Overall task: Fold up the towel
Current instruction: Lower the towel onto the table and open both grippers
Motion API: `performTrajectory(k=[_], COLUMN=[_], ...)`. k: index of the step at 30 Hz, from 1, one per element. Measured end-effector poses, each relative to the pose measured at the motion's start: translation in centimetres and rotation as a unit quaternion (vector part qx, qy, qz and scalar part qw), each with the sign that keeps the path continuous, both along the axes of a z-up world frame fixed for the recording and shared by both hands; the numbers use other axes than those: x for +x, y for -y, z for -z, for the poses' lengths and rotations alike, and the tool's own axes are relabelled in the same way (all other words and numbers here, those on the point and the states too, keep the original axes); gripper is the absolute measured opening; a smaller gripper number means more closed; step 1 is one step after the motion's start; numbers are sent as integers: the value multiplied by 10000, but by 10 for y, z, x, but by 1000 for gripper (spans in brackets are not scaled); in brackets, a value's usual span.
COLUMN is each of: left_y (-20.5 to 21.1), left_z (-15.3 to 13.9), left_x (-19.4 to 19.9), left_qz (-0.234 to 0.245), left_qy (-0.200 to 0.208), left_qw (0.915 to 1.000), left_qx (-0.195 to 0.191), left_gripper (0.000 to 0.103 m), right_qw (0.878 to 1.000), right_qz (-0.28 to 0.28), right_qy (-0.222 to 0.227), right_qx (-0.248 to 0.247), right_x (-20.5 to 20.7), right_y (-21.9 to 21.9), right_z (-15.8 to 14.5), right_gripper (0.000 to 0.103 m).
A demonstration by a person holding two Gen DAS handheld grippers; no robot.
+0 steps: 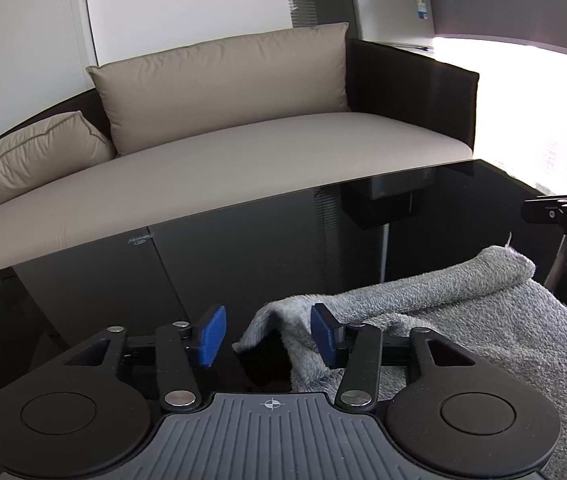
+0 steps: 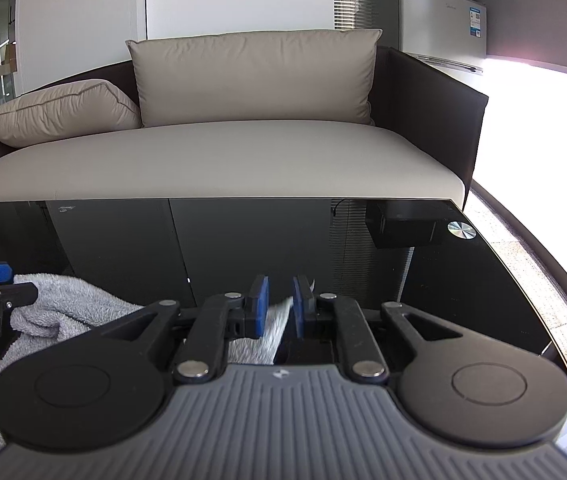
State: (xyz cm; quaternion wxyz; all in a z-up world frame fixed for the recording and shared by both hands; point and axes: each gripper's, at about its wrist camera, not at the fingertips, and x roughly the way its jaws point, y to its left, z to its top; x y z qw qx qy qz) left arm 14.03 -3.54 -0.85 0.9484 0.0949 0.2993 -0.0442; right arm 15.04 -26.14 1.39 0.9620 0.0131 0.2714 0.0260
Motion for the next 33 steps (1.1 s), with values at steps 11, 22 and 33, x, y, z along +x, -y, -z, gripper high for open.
performTrajectory(k=[11, 22, 33], left_y=[-22, -24, -10], left_z=[0, 4, 3], left_x=[-1, -35, -73], left_qz=[-126, 63, 344], left_qy=[-385, -689, -831], left_qw=[9989, 9972, 9959], left_qx=[-253, -270, -98], left_gripper=[54, 55, 57], right_qw=[9988, 9973, 9925], right_qz=[-415, -442, -638], right_qy=[-220, -573, -852], right_qx=[133, -150, -598], right_x=[-15, -31, -73], right_y=[-2, -7, 3], right_z=[-7, 1, 8], right_gripper=[41, 49, 54])
